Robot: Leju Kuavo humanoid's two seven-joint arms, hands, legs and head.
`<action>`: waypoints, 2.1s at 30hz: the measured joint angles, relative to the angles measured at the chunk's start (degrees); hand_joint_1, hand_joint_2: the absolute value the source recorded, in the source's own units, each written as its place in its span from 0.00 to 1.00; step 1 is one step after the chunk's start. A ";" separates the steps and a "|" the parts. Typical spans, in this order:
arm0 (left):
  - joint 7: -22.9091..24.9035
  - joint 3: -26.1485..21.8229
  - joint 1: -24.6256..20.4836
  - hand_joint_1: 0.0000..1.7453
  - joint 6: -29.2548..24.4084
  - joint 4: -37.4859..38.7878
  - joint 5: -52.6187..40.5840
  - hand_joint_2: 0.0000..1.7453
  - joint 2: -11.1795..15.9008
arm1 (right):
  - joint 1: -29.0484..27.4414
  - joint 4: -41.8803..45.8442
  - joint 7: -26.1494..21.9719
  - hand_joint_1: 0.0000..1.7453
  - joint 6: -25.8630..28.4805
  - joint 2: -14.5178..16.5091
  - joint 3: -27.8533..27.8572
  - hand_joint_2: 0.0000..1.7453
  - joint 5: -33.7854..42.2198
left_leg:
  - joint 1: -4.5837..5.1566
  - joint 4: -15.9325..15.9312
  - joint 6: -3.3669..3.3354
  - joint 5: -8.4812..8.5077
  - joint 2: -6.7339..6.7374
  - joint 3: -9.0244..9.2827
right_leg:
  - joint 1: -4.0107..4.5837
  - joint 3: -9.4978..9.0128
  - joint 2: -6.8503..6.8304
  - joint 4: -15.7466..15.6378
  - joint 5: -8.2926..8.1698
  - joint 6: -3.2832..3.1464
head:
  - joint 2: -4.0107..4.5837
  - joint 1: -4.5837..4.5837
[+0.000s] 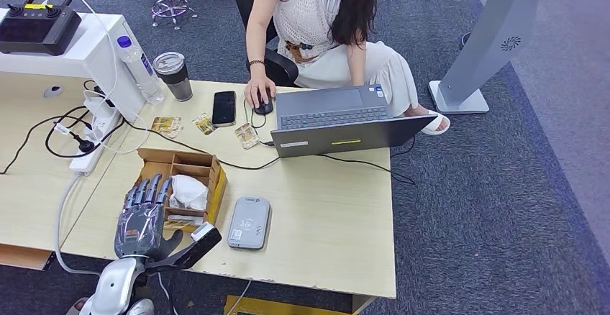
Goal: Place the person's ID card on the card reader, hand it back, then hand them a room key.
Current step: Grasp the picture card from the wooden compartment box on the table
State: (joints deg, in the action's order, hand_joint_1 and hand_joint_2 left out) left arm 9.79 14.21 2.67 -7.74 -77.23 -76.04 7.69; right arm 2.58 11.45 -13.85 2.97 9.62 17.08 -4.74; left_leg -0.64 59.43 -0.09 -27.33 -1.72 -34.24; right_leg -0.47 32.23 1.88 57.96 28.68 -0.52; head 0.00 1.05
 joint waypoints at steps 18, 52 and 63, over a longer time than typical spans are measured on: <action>-0.65 -0.02 0.40 1.00 1.07 -0.30 0.82 1.00 -0.05 | -0.02 0.00 0.04 0.00 0.63 0.00 0.34 1.00 -1.96 | 0.00 0.00 0.00 0.00 0.00 0.00 | 0.00 0.00 0.00 0.00 0.00 0.00 | 0.00 -0.01; -2.17 -0.06 1.20 1.00 0.38 -2.89 2.79 1.00 0.65 | -0.18 0.00 -1.34 0.00 -0.72 -0.42 0.49 1.00 -2.64 | 0.00 0.00 0.00 0.00 0.00 0.00 | 0.00 0.00 0.00 0.00 0.00 0.00 | 0.00 -0.01; -2.88 -0.11 1.41 1.00 -1.86 -6.79 1.78 1.00 0.45 | -0.27 0.00 -1.37 0.00 -0.69 -0.42 1.06 1.00 -2.85 | 0.00 0.00 0.00 0.00 0.00 0.00 | 0.00 0.00 0.00 0.00 0.00 0.00 | 0.00 0.00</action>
State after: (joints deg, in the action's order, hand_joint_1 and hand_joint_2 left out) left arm 6.91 14.10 4.08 -9.60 -84.02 -74.26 8.14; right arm 2.32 11.45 -15.22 2.27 9.20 18.14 -7.60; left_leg -0.64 59.43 -0.09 -27.33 -1.72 -34.23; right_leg -0.47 32.23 1.88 57.96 28.68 -0.52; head 0.00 1.05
